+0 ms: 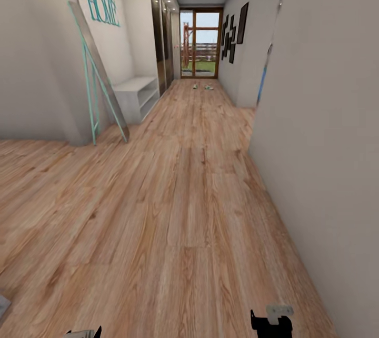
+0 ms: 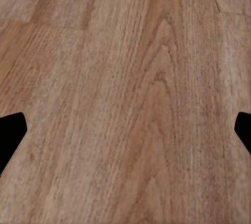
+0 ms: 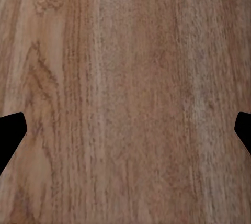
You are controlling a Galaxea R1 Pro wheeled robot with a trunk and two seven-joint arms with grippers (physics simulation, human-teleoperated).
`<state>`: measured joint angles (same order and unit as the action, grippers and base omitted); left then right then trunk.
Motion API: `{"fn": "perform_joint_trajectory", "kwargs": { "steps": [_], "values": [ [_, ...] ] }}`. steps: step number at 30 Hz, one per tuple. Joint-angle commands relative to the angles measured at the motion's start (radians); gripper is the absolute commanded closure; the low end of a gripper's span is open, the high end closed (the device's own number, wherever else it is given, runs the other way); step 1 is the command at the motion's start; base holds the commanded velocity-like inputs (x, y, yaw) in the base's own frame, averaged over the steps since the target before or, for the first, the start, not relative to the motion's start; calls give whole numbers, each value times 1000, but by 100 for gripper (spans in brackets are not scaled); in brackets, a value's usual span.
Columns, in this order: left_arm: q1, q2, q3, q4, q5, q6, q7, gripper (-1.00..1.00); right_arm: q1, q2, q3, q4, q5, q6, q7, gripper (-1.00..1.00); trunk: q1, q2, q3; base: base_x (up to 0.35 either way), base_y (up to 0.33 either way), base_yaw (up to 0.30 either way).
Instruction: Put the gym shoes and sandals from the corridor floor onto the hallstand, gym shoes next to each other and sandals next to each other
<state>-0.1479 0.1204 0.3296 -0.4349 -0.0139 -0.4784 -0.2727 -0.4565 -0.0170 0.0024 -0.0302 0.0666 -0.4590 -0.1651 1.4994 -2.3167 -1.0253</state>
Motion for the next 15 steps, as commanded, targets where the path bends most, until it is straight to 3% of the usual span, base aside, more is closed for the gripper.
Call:
{"fn": "perform_joint_trajectory", "kwargs": {
  "steps": [1,15],
  "values": [
    [-1,-1,8,1,-1,-2,-10,-100,-1,0,1,1,8,-2,-5,-100,0,0,-1,338,0,-4],
    [-1,-1,8,1,-3,-1,-10,-100,-1,-1,2,2,10,-1,-5,-100,0,0,-1,338,0,-1]
  ]
}}
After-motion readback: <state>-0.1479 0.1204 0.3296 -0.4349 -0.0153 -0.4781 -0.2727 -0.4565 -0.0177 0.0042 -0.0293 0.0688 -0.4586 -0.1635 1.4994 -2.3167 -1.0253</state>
